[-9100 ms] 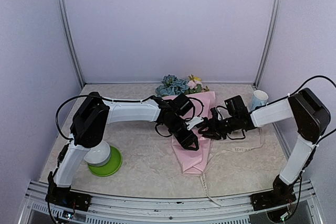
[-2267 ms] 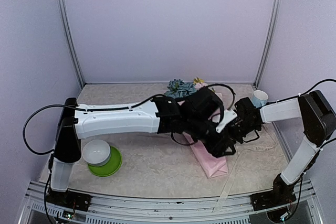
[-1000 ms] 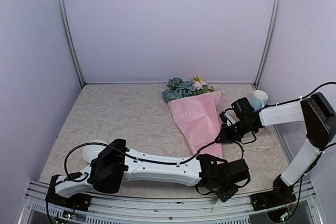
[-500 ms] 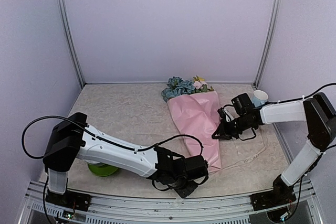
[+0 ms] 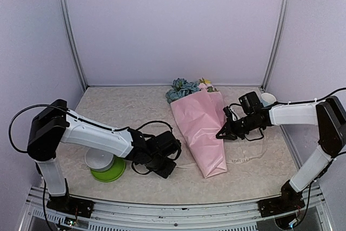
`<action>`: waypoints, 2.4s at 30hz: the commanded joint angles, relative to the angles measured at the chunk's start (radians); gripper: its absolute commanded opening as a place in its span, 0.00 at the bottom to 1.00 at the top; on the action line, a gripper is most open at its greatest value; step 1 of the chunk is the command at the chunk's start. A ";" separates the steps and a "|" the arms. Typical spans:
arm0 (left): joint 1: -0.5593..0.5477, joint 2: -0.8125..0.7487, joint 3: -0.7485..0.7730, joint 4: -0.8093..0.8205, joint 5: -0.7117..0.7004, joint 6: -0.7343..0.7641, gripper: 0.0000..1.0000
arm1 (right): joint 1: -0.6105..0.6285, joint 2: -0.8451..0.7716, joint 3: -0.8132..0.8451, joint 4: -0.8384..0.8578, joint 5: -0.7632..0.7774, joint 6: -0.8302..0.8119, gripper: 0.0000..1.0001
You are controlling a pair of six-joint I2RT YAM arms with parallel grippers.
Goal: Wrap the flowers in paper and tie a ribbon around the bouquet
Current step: Adjust the left side of the ribbon at the center of the board.
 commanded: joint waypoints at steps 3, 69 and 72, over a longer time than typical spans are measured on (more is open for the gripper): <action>0.216 -0.027 -0.074 -0.017 -0.007 0.004 0.00 | 0.009 -0.041 -0.018 -0.008 -0.032 0.017 0.00; 0.272 0.342 0.593 0.244 0.436 0.212 0.00 | 0.128 0.146 -0.110 0.170 -0.014 0.116 0.00; 0.262 0.415 0.647 0.226 0.432 0.214 0.00 | 0.139 0.139 -0.096 0.139 0.013 0.112 0.00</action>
